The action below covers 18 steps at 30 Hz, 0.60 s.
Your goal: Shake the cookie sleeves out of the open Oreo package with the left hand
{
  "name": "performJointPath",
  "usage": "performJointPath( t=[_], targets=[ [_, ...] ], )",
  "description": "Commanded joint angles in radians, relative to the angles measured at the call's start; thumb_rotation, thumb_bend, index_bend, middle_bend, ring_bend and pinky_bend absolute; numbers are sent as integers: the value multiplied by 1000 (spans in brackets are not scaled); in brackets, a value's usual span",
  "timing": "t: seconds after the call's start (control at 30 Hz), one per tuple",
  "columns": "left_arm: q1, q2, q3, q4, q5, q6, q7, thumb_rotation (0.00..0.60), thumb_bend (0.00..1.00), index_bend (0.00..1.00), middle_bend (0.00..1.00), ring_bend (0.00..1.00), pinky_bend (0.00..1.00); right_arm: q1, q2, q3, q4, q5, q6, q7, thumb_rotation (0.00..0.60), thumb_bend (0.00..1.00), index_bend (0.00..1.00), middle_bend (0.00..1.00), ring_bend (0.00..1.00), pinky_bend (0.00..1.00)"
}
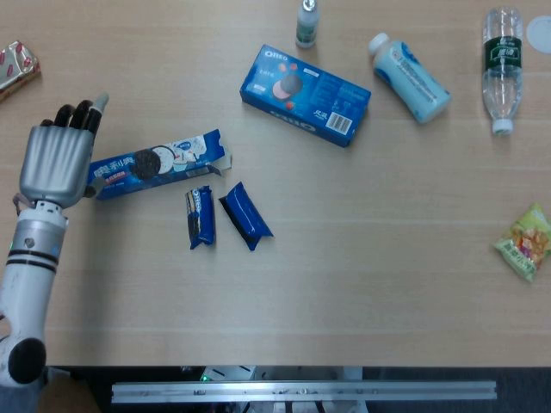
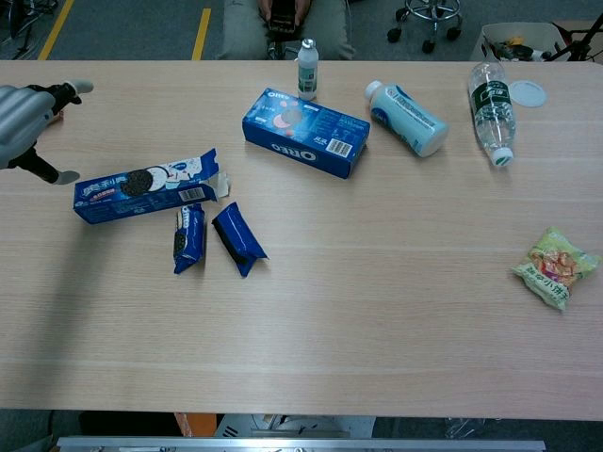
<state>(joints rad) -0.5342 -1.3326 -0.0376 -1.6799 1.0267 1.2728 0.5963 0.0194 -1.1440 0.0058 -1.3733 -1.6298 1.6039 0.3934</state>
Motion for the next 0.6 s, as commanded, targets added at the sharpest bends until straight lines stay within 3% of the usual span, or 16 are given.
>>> performJointPath(
  t=[0.03, 0.3, 0.6],
  targets=[
    [63, 43, 59, -25, 136, 76, -62, 600, 167, 68, 188, 195, 438, -3, 1, -1, -3, 1, 2, -3, 600, 304, 694, 566, 601, 616],
    [173, 75, 100, -28, 321, 226, -183, 600, 167, 118, 204, 195, 432, -16, 16, -6, -14, -2, 19, -6, 600, 304, 694, 566, 601, 616],
    [247, 102, 107, -49, 376, 281, -184, 600, 167, 121, 206, 197, 421, -28, 27, -13, -23, -9, 33, -11, 600, 304, 694, 566, 601, 616]
  ],
)
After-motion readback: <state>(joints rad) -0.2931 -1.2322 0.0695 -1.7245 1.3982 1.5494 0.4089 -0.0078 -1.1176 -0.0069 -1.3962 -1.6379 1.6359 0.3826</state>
